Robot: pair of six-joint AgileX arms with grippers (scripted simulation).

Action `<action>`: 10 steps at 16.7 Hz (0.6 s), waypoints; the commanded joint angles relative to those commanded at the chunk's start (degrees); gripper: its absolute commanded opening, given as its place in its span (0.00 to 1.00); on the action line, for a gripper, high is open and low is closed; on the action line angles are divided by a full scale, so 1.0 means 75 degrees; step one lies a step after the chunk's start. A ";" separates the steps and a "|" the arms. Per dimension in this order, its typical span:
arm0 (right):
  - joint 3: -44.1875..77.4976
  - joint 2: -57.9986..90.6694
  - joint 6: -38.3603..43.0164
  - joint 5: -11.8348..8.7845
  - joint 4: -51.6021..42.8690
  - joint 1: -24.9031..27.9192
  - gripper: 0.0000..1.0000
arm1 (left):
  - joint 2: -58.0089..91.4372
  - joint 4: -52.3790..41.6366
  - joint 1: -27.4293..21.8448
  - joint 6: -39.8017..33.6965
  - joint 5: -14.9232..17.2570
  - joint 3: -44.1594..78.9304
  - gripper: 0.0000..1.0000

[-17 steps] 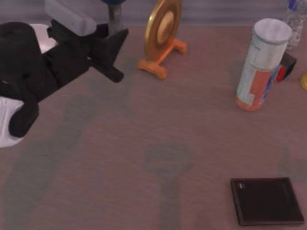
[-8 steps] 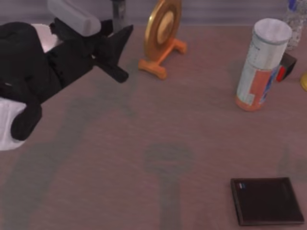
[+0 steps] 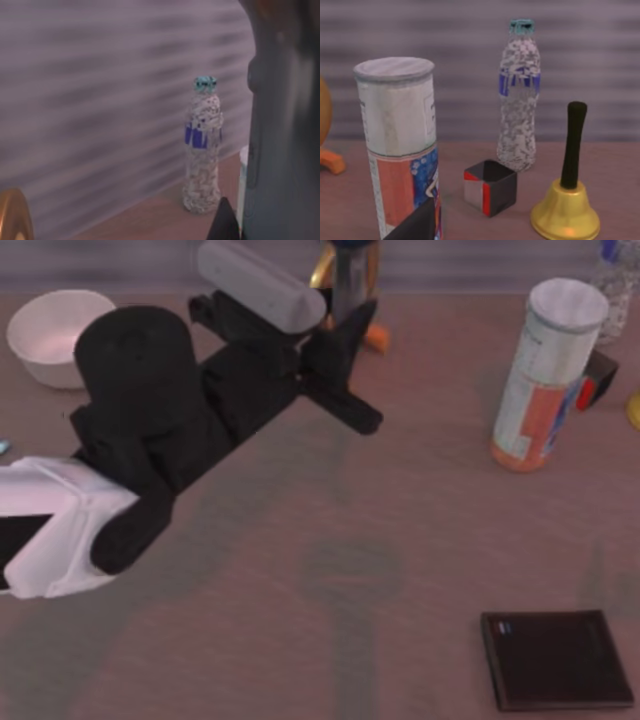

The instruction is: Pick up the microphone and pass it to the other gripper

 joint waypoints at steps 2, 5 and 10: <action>0.0000 0.0000 0.0000 0.0000 0.0000 0.0000 1.00 | -0.0037 -0.0015 -0.0095 0.0001 -0.0095 0.0013 0.00; 0.0000 0.0000 0.0000 0.0000 0.0000 0.0000 1.00 | -0.0004 -0.0005 -0.0067 0.0007 -0.0072 -0.0016 0.00; 0.0000 0.0000 0.0000 0.0000 0.0000 0.0000 1.00 | -0.0037 -0.0015 -0.0095 0.0001 -0.0095 0.0013 0.00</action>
